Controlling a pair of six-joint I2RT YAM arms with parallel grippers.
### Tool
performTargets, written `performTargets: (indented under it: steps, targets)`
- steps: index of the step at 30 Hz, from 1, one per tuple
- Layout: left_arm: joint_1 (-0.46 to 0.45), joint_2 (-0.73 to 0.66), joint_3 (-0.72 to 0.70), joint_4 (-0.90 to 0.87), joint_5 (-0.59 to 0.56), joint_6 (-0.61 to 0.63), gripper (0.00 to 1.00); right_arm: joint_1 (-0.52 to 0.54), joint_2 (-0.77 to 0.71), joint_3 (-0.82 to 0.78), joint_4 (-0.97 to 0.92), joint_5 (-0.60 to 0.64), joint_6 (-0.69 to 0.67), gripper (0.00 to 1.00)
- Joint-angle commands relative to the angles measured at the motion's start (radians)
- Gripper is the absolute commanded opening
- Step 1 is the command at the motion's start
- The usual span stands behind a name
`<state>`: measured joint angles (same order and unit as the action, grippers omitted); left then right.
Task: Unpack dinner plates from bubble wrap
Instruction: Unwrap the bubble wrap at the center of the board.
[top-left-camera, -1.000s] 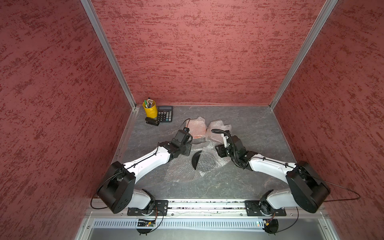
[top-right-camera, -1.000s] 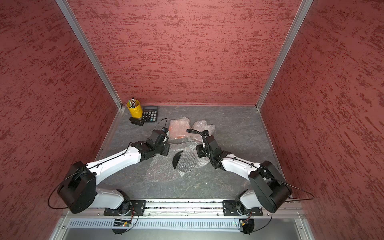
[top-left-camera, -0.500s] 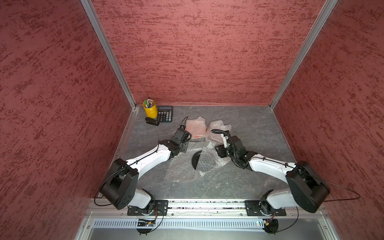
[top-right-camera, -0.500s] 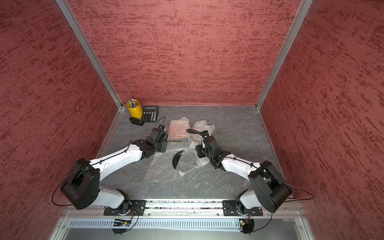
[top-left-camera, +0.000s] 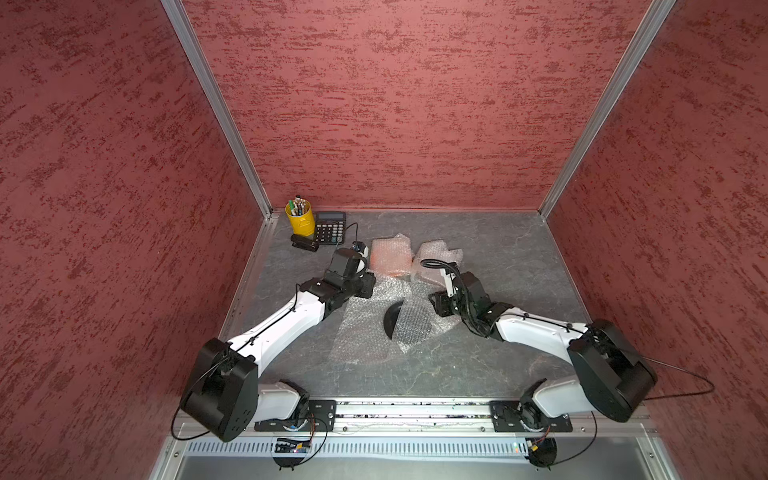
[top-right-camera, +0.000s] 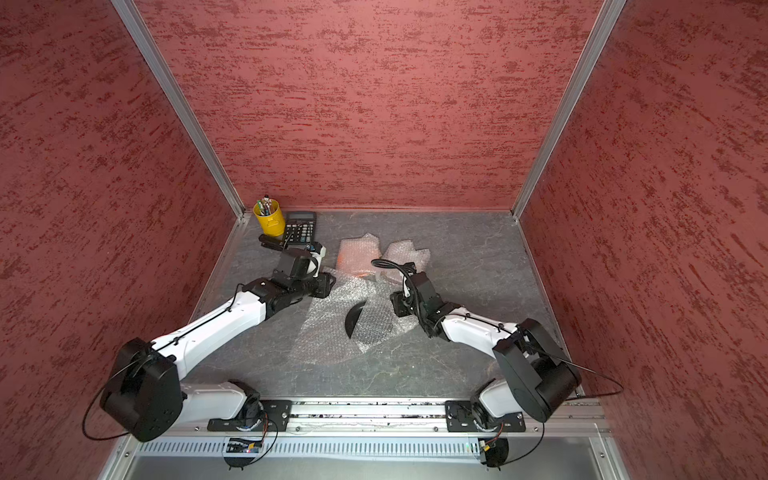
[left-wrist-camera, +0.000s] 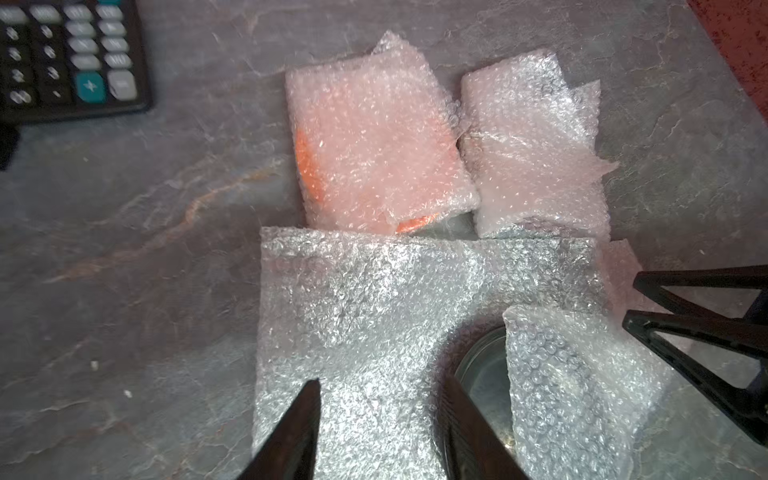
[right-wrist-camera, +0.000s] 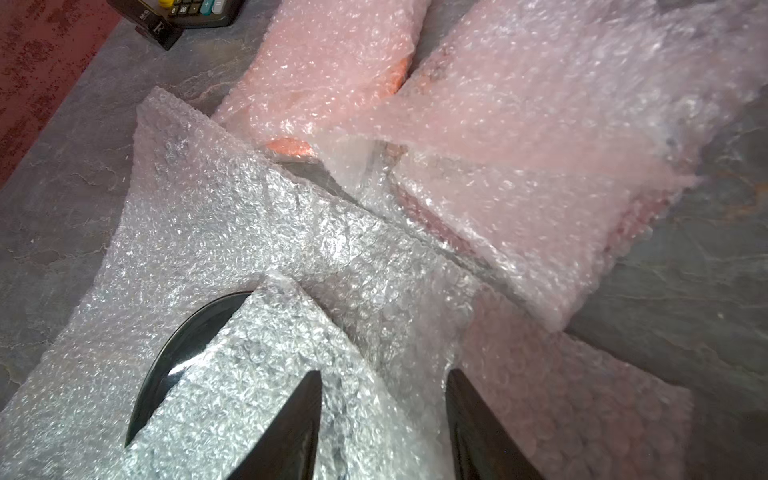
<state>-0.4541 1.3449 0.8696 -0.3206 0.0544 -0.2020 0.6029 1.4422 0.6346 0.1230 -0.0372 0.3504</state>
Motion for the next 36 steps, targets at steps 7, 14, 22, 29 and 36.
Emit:
performTargets:
  steps: [7,14,22,29,36]
  targets:
    - [0.018,0.179,-0.029,0.077,0.147,-0.096,0.39,-0.002,0.038,0.012,0.043,-0.039,-0.007,0.51]
    - [0.016,0.269,-0.054,0.085,0.09,-0.183,0.39,0.006,0.043,0.027,0.034,-0.081,-0.027,0.51]
    - [0.005,0.267,-0.118,0.062,0.062,-0.232,0.39,0.015,0.054,0.055,0.029,-0.103,-0.046,0.51]
    - [-0.019,0.211,-0.162,0.02,0.026,-0.254,0.39,0.038,0.122,0.131,0.015,-0.129,-0.079,0.51]
    - [-0.023,0.176,-0.173,0.004,0.01,-0.261,0.4,0.071,0.225,0.241,-0.025,-0.123,-0.11,0.52]
